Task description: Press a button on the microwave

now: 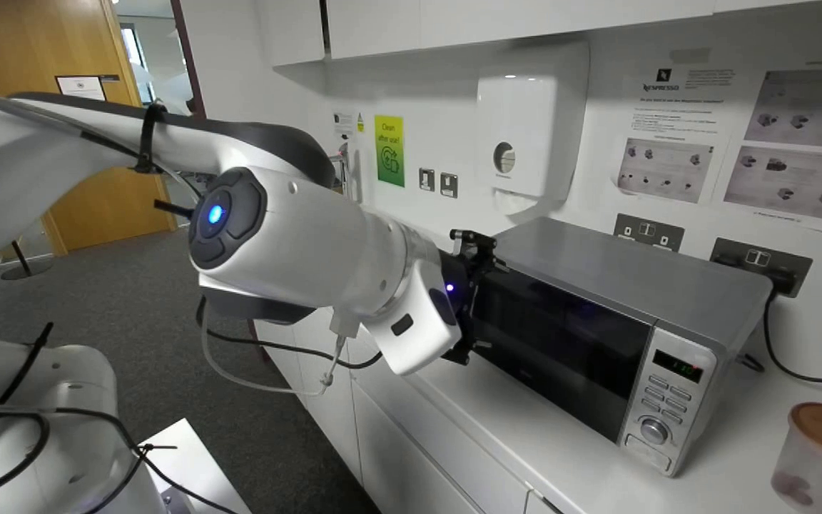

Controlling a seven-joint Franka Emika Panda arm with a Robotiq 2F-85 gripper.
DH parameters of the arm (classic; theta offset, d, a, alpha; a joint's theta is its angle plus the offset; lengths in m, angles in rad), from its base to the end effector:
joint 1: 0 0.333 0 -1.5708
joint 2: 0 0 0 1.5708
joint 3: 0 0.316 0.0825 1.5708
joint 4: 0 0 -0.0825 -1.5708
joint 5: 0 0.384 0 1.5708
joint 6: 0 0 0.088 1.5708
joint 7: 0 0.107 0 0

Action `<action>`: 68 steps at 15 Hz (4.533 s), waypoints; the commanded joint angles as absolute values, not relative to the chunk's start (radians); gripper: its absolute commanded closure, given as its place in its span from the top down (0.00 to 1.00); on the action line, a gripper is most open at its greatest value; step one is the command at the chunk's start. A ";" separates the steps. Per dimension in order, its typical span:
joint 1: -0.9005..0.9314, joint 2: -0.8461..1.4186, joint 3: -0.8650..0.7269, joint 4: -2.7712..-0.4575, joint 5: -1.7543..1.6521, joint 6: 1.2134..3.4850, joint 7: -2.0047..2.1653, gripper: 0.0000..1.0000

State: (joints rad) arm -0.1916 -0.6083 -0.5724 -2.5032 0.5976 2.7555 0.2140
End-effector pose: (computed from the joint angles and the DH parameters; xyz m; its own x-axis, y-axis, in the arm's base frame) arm 0.2802 -0.3411 0.5343 -0.0372 -0.9789 0.2010 -0.5694 -0.1445 -0.8092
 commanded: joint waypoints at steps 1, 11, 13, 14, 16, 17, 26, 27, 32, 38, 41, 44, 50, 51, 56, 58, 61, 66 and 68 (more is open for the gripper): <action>-0.127 -0.535 -0.618 -2.456 0.685 2.850 0.111 1.00; -0.080 -0.533 -0.657 -2.490 0.641 2.909 0.096 1.00; -0.080 -0.533 -0.657 -2.490 0.641 2.909 0.096 1.00; -0.080 -0.533 -0.657 -2.490 0.641 2.909 0.096 1.00; -0.080 -0.533 -0.657 -2.490 0.641 2.909 0.096 1.00; -0.080 -0.533 -0.657 -2.490 0.641 2.909 0.096 1.00; 0.254 -0.503 -1.080 -2.346 0.773 2.863 0.006 1.00; 0.298 -0.510 -1.131 -2.330 0.784 2.873 0.002 1.00; 0.581 -0.540 -1.403 -2.216 0.797 2.946 -0.024 1.00; 0.878 -0.595 -1.633 -2.121 0.739 3.077 -0.034 0.73; 0.949 -0.648 -1.676 -2.122 0.613 3.149 0.014 0.53; 0.995 -0.691 -1.711 -2.122 0.501 3.187 0.051 0.27; 1.068 -0.740 -1.788 -2.088 0.363 3.200 0.122 0.00; 1.082 -0.746 -1.801 -2.078 0.352 3.202 0.129 0.00; 1.154 -0.761 -1.850 -2.032 0.317 3.210 0.139 0.00; 1.188 -0.765 -1.870 -2.012 0.309 3.217 0.139 0.00; 1.231 -0.761 -1.897 -1.989 0.304 3.226 0.146 0.00; 1.293 -0.759 -1.944 -1.954 0.306 3.228 0.159 0.00; 1.315 -0.759 -1.965 -1.941 0.306 3.227 0.164 0.00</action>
State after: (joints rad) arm 1.2593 -0.7398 -1.9262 -1.9917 0.3278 3.1957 0.1302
